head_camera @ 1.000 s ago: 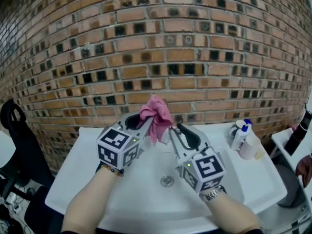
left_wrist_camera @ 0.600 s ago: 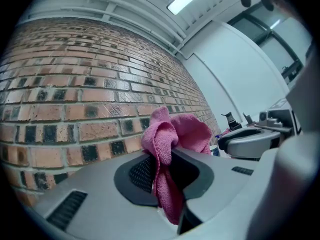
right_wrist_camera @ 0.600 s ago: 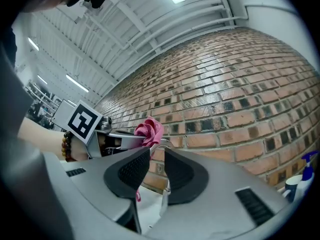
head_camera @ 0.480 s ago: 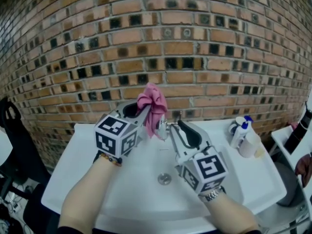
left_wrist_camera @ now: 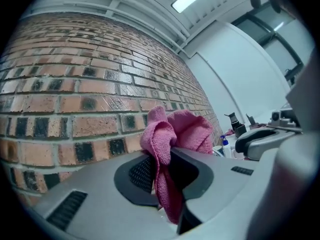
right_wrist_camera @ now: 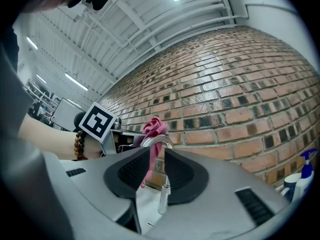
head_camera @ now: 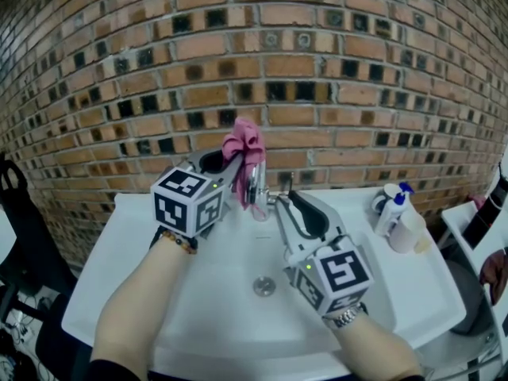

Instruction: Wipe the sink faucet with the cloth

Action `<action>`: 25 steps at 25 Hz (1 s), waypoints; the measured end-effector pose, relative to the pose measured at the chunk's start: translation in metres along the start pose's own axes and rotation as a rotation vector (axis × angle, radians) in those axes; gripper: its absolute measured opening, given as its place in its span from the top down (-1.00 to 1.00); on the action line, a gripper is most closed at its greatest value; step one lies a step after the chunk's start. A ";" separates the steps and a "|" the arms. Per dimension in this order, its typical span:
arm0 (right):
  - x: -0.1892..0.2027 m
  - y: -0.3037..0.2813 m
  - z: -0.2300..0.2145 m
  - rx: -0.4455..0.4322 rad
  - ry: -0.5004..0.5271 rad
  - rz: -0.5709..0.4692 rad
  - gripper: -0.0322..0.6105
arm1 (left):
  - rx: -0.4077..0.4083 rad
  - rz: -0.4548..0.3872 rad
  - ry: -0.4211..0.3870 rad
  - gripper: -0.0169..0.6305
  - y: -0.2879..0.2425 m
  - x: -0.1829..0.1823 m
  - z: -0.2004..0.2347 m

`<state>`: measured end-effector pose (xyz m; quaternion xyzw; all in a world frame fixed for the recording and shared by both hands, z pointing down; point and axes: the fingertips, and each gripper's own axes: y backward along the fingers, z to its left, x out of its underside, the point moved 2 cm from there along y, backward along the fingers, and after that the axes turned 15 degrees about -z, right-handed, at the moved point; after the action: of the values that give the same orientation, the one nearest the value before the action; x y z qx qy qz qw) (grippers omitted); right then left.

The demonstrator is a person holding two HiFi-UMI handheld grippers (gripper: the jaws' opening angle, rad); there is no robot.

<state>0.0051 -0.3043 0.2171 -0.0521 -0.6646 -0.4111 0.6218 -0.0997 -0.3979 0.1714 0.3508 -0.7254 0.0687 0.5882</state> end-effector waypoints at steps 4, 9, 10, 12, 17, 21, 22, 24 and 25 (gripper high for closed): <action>0.002 0.001 -0.001 0.002 -0.004 0.004 0.58 | 0.001 0.012 0.004 0.78 -0.006 0.008 0.003; 0.002 0.000 -0.001 0.003 -0.007 0.007 0.58 | 0.007 0.037 0.003 0.79 -0.014 0.020 0.006; 0.003 0.001 -0.002 0.004 -0.007 0.009 0.58 | 0.009 0.044 0.001 0.79 -0.015 0.024 0.007; 0.005 0.001 -0.002 0.004 -0.005 0.014 0.58 | 0.013 0.053 0.002 0.79 -0.019 0.030 0.007; 0.008 0.001 -0.003 0.004 -0.005 0.021 0.58 | 0.025 0.046 0.033 0.80 -0.023 0.041 0.008; 0.011 0.001 -0.002 0.001 -0.001 0.030 0.58 | 0.030 0.054 0.045 0.80 -0.026 0.051 0.007; 0.012 0.001 -0.002 0.001 0.000 0.031 0.58 | 0.032 0.057 0.044 0.80 -0.026 0.054 0.007; 0.013 0.001 -0.003 0.000 0.001 0.034 0.58 | 0.035 0.066 0.036 0.80 -0.028 0.058 0.008; 0.013 0.001 -0.003 0.000 0.001 0.036 0.58 | 0.036 0.072 0.030 0.80 -0.028 0.059 0.008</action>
<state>0.0049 -0.3110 0.2290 -0.0639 -0.6631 -0.3999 0.6295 -0.0931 -0.4486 0.2137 0.3342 -0.7272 0.1082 0.5897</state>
